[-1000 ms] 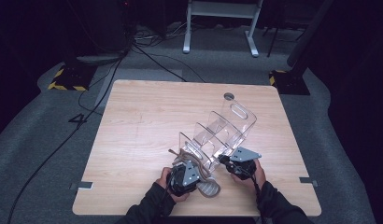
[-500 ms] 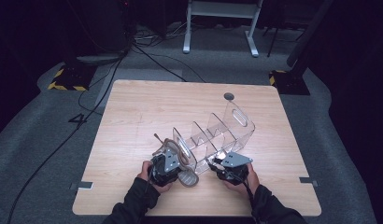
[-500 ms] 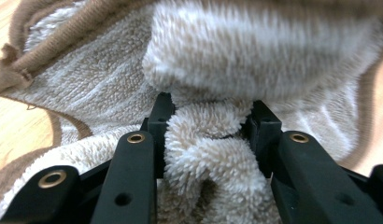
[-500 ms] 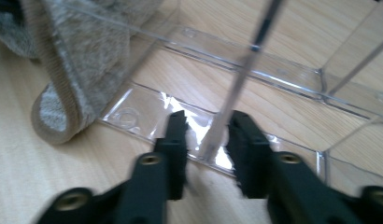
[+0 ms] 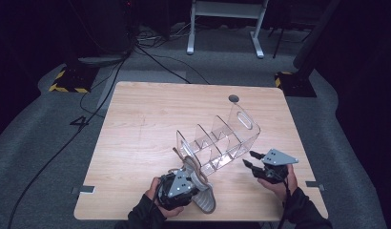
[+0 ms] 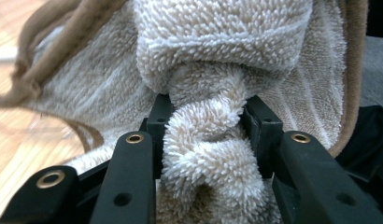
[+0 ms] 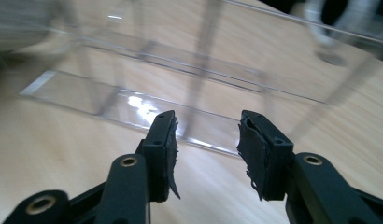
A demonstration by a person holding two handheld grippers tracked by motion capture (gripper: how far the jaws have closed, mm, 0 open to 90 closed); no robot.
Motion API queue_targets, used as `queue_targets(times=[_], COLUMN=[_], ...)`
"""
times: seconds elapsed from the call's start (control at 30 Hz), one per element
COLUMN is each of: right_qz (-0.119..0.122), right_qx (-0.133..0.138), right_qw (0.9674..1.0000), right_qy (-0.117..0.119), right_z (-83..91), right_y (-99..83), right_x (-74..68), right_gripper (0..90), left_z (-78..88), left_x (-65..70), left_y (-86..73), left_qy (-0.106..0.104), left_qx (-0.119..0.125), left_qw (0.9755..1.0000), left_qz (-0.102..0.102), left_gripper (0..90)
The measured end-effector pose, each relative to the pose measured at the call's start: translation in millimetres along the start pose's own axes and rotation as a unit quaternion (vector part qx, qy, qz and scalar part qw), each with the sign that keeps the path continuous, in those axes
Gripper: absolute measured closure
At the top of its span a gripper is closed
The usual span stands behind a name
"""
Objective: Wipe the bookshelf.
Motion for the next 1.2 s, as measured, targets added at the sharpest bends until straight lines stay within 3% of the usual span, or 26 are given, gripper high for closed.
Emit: queue_targets(times=[0.03,0.17,0.23,0.3,0.43,0.47,0.5,0.53,0.57,0.67,0.73,0.77,0.87,0.93,1.0,1.07,1.2], right_qz=[-0.021,-0.045,-0.051,-0.063,-0.062,-0.069,-0.074,-0.074,-0.076,-0.077,-0.078,-0.071,-0.071,-0.071,-0.064,-0.064,-0.064], right_qx=[0.0,0.002,0.003,-0.003,-0.009,-0.003,-0.005,-0.005,-0.002,0.003,0.006,0.005,0.005,-0.001,-0.005,-0.006,-0.011], right_qw=[0.9997,0.9977,0.9976,0.9964,0.9961,0.9959,0.9945,0.9945,0.9947,0.9945,0.9946,0.9953,0.9959,0.9954,0.9959,0.996,0.9962], right_qy=[-0.013,-0.05,-0.047,-0.057,-0.063,-0.058,-0.074,-0.074,-0.07,-0.071,-0.068,-0.065,-0.055,-0.065,-0.063,-0.062,-0.059], right_z=[1.1,-1.2,-4.0,-17.7,-28.3,-31.1,-36.0,-36.0,-39.8,-43.3,-44.8,-47.5,-49.8,-49.5,-46.3,-45.1,-39.1], right_y=[-1.9,-4.7,-5.7,-8.7,-10.3,-9.7,-10.6,-10.6,-11.1,-9.3,-8.0,-6.0,-3.5,-2.7,-2.6,-2.5,-2.6], right_x=[11.7,35.3,38.4,49.4,56.8,59.0,67.0,67.0,71.0,75.5,76.0,74.7,70.2,68.7,59.4,54.6,33.8], right_gripper=[57.6,57.0,56.8,57.6,57.9,59.3,62.8,62.8,64.7,70.1,72.2,77.4,81.3,85.5,85.7,85.6,82.9], left_z=[-3.0,-14.4,-16.4,-19.8,-20.1,-19.6,-18.5,-18.5,-17.3,-17.2,-16.7,-16.6,-16.3,-15.8,-12.6,-11.5,-2.8], left_x=[0.5,0.2,-0.2,-2.0,-3.1,-3.2,-2.4,-2.4,-0.2,4.8,10.4,11.5,9.2,5.3,-4.5,-6.9,-22.2], left_y=[2.8,9.6,10.7,12.5,11.9,11.0,9.7,9.7,10.1,11.3,13.9,15.8,17.8,18.7,17.3,16.6,9.9], left_qy=[0.002,0.007,0.009,0.021,0.025,0.022,0.014,0.014,-0.003,-0.01,-0.02,-0.014,-0.01,0.0,0.026,0.034,0.078], left_qx=[0.001,0.007,0.008,0.006,0.005,0.004,0.001,0.001,0.007,0.008,0.014,0.016,0.02,0.023,0.024,0.024,0.018], left_qw=[1.0,1.0,0.9999,0.9998,0.9997,0.9998,0.9999,0.9999,1.0,0.9999,0.9997,0.9997,0.9997,0.9997,0.9992,0.9989,0.9961], left_qz=[0.0,0.002,-0.001,-0.004,-0.007,-0.004,-0.001,-0.001,0.002,-0.003,-0.005,-0.009,-0.003,0.004,0.017,0.023,0.035], left_gripper=[60.9,60.9,61.1,61.1,61.4,61.4,61.4,61.3,61.3,61.4,61.5,61.5,61.5,61.4,61.4,61.1,60.9])
Point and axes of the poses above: each handheld gripper's, and its own axes: z roughly backward along the jaws, y roughly out of its top, x roughly to its right, the point moved 7 cm from there along -z, roughly forward along the jaws, and after that the axes turned 4 degrees about y, right-handed, at the moved point
